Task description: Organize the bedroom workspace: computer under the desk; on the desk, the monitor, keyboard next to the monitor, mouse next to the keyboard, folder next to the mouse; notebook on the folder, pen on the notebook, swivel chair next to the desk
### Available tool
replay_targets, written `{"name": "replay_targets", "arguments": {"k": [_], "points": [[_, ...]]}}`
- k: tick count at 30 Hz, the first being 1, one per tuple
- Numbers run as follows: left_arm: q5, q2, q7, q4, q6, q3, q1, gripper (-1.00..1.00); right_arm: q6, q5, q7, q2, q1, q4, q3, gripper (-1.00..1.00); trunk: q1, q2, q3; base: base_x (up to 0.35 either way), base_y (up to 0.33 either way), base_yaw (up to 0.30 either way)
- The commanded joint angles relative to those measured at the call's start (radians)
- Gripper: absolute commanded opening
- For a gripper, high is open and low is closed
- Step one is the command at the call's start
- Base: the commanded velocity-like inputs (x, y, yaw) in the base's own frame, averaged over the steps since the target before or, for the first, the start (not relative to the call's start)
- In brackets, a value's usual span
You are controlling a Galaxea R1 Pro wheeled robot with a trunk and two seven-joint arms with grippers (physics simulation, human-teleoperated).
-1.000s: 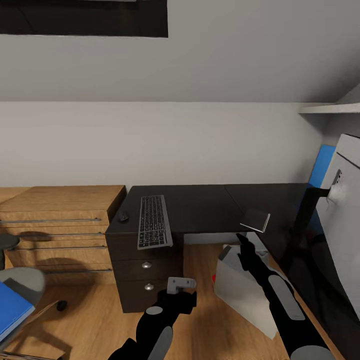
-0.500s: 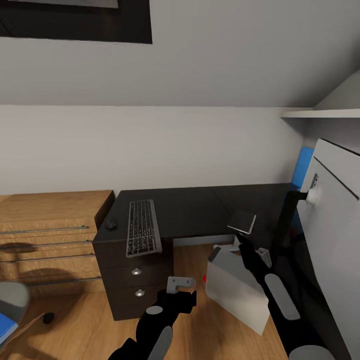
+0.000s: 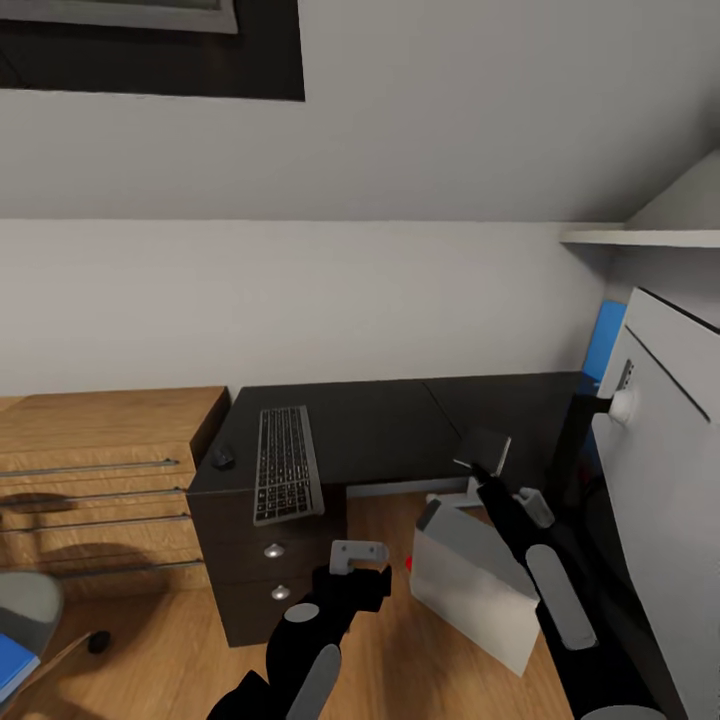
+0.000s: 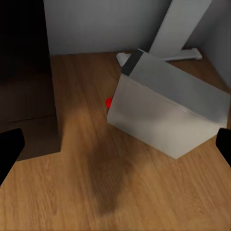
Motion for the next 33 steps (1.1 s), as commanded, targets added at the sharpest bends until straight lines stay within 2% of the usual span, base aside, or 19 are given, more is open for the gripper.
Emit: {"name": "replay_targets", "arguments": {"k": [1,2,3,6,8,9,14,22,28,30,33], "points": [[0.011,0.0,0.01,-0.002,0.002,-0.001,-0.001,1.0,0.004,0.032,-0.02,0.001,0.001,-0.005,0.006,1.0,-0.004,0.007,0.002,0.0,0.0,0.0],[0.011,0.0,0.01,-0.002,0.002,-0.001,-0.001,1.0,0.004,0.052,-0.026,0.002,0.001,-0.007,0.011,1.0,-0.008,0.014,0.005,0.0,0.0,0.0],[0.011,0.0,0.01,-0.003,0.002,-0.001,-0.001,1.0,0.005,0.15,-0.049,0.003,0.002,-0.012,0.045,1.0,-0.012,0.021,0.008,0.0,0.0,0.0],[0.011,0.001,0.01,-0.003,0.002,-0.001,-0.001,1.0,0.006,0.198,-0.074,0.003,0.002,-0.013,0.068,1.0,-0.019,0.035,0.015,0.0,0.0,0.0],[0.011,0.001,0.01,-0.003,0.002,-0.001,-0.001,1.0,0.008,0.23,-0.117,0.003,0.002,-0.014,0.09,1.0,-0.019,0.035,0.015,0.0,0.0,0.0],[0.011,0.002,0.009,-0.003,0.002,-0.001,-0.001,1.0,0.01,0.245,-0.167,0.003,0.002,-0.02,0.117,1.0,-0.019,0.035,0.015,0.0,0.0,0.0],[0.012,0.003,0.007,-0.003,0.003,-0.001,-0.001,1.0,-0.004,0.268,-0.272,0.002,0.001,-0.054,0.172,1.0,-0.019,0.035,0.015,0.0,0.0,0.0],[0.012,0.003,0.007,-0.002,0.003,-0.001,-0.001,1.0,-0.053,0.271,-0.313,0.003,0.001,-0.066,0.206,1.0,-0.019,0.035,0.015,0.025,0.0,0.0],[0.012,0.004,0.007,-0.002,0.003,-0.001,-0.001,1.0,-0.011,0.28,-0.33,-0.005,0.001,-0.072,0.26,1.0,-0.019,0.035,0.015,0.196,0.0,0.0],[0.012,0.004,0.007,-0.002,0.003,-0.001,-0.001,1.0,0.018,0.296,-0.347,-0.008,0.0,-0.075,0.269,1.0,-0.019,0.035,0.015,0.157,0.0,0.0],[0.012,0.005,0.007,-0.002,0.003,-0.001,-0.001,1.0,0.087,0.376,-0.396,-0.011,-0.001,-0.082,0.278,1.0,-0.019,0.035,0.015,0.073,0.0,0.0]]}}
